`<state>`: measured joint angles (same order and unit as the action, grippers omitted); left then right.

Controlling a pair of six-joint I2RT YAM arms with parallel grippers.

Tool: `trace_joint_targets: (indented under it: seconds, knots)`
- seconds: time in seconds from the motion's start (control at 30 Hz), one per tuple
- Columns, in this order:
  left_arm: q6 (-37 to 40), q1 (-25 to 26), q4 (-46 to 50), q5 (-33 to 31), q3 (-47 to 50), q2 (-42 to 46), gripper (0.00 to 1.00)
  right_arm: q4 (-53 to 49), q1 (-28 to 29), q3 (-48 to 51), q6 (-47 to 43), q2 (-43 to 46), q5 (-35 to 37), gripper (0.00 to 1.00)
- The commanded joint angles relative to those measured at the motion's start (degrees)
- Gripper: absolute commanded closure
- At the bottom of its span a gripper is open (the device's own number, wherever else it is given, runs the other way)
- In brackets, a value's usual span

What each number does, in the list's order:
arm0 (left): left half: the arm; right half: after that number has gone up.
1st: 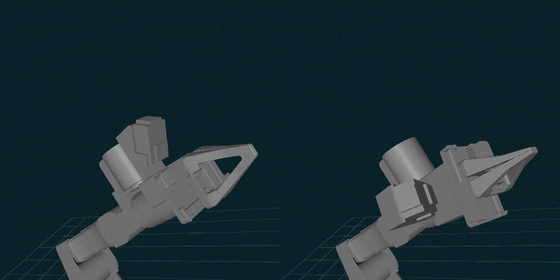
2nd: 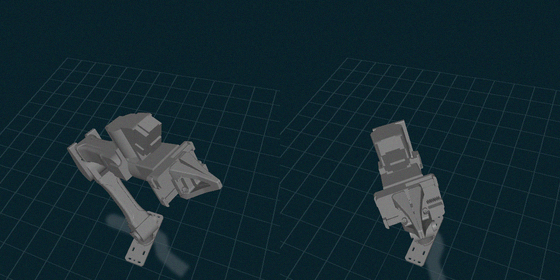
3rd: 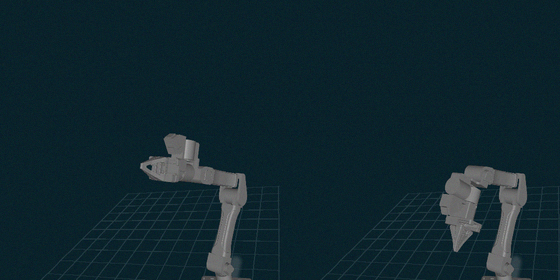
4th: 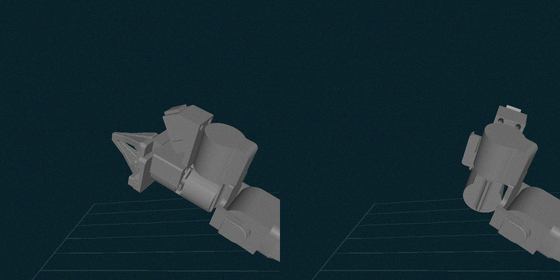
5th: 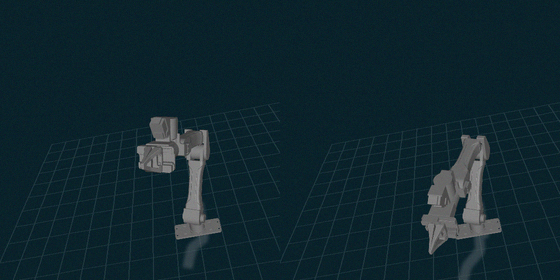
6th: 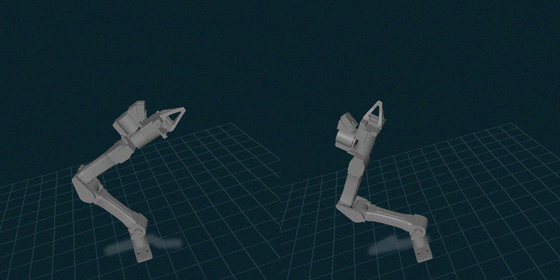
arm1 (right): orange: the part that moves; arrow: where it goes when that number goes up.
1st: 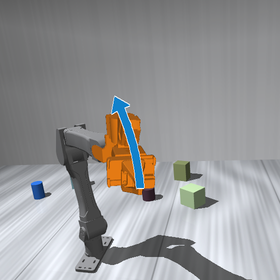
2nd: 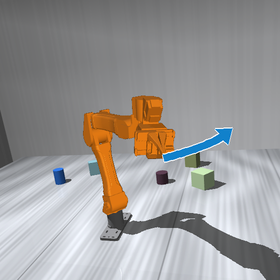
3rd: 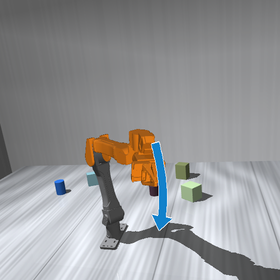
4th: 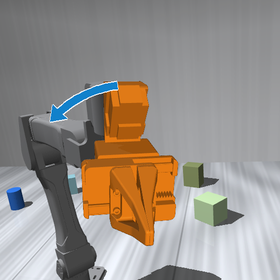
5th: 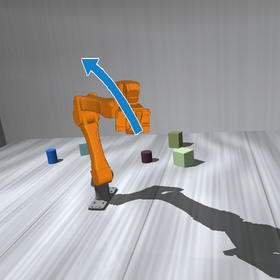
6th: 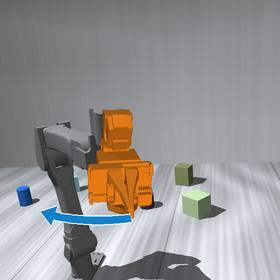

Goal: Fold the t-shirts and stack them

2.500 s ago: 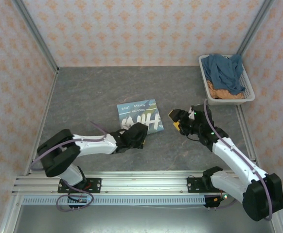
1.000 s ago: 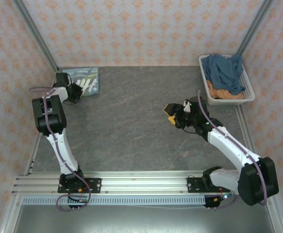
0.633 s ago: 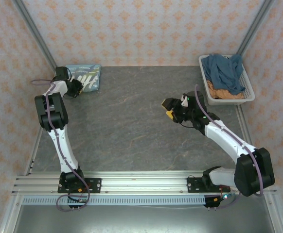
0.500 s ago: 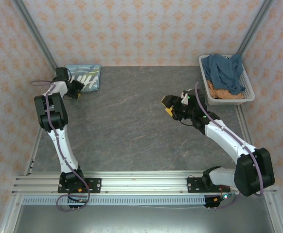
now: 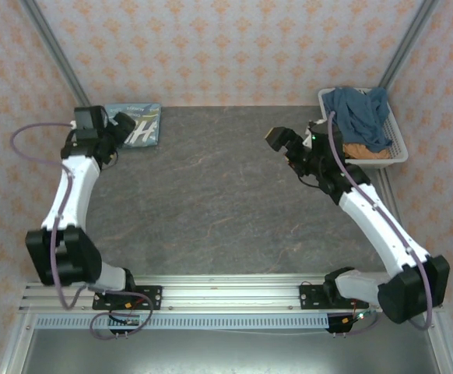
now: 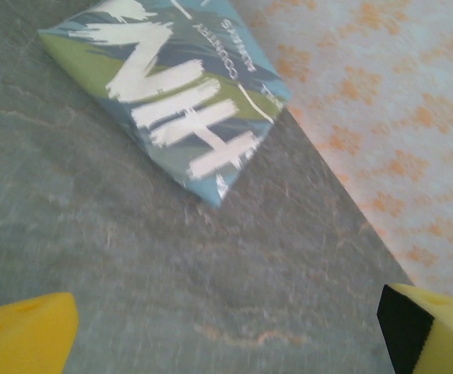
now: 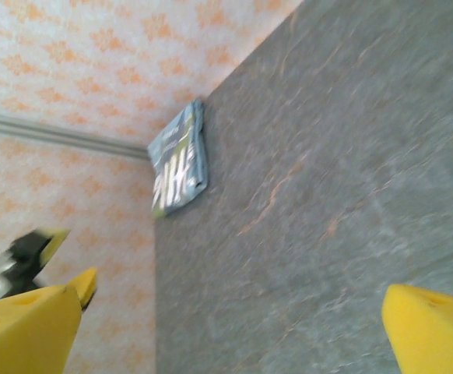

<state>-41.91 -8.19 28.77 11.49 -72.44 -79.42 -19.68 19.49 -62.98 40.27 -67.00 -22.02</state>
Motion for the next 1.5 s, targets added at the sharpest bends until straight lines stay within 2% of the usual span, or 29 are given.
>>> trace_joint_targets:
  seconds: [0.0,0.07,0.1,0.13,0.17,0.23,0.3,0.4,0.53,0.77,0.87,0.93,1.07,1.17,1.2,1.3,1.4,1.43,1.47]
  knots:
    - [-0.6,5.9,9.9,-19.3,7.4,9.4,0.0,-15.4,-0.3,-2.6,-7.1,4.2,17.0,0.01]
    - [-3.8,9.2,10.8,-31.2,13.4,17.4,0.0,-21.5,-0.3,-3.5,-7.7,4.6,27.5,0.01]
    - [-2.5,10.4,7.2,-33.9,18.6,22.4,0.0,-22.2,-0.3,-2.3,-8.6,5.3,32.3,0.01]
    - [0.5,10.9,2.4,-34.5,23.7,26.7,0.0,-20.8,-0.3,-0.1,-10.0,6.4,35.4,0.01]
    - [6.5,11.1,-4.9,-33.6,29.7,31.3,0.0,-15.8,-0.3,4.3,-14.6,8.5,36.5,0.01]
    - [13.7,12.3,-11.0,-36.6,37.9,38.6,0.0,-3.1,-0.4,14.5,-23.3,13.4,38.9,0.01]
    - [19.0,12.3,-15.9,-36.6,44.4,42.8,0.0,9.6,-0.4,24.7,-29.6,17.1,43.9,0.01]
    - [26.6,12.3,-24.2,-32.3,50.8,44.5,0.0,17.7,-1.2,31.6,-36.1,16.4,45.5,0.01]
    - [29.8,12.1,-33.9,-32.0,53.4,37.7,0.0,26.4,-4.9,35.7,-36.1,10.6,43.3,0.01]
    - [32.6,11.3,-52.8,-30.4,53.5,16.0,0.0,42.9,-9.9,36.1,-39.7,-6.3,39.8,0.01]
    - [33.2,9.6,-56.4,-28.1,51.1,10.2,0.0,49.7,-12.0,35.8,-40.1,-12.1,36.6,0.01]
    - [33.4,7.8,-58.2,-25.4,49.5,6.7,0.0,47.9,-12.6,33.0,-42.4,-14.7,35.5,0.01]
    - [32.3,4.3,-63.1,-21.0,47.4,0.4,0.0,53.6,-16.5,34.0,-42.0,-17.2,30.1,0.01]
    - [33.4,4.2,-63.3,-18.3,47.2,0.1,0.0,57.3,-19.0,35.9,-40.5,-18.2,26.3,0.01]
    - [33.7,4.4,-65.5,-18.5,49.0,0.8,0.0,58.6,-19.0,36.8,-40.7,-18.1,25.6,0.01]
    - [34.7,6.2,-76.5,-20.9,55.9,2.1,0.0,71.1,-19.0,42.6,-40.5,-20.1,26.1,0.01]
    - [36.4,8.7,-87.5,-24.3,58.2,-3.9,0.0,70.0,-19.0,42.7,-40.3,-19.4,26.8,0.01]
    - [37.9,9.3,-88.2,-24.3,57.0,-6.4,0.0,70.3,-19.0,42.4,-40.3,-19.9,26.8,0.01]
    - [38.6,9.6,-78.2,-22.9,53.1,-5.3,0.0,67.6,-19.0,41.4,-40.3,-19.4,27.0,0.01]
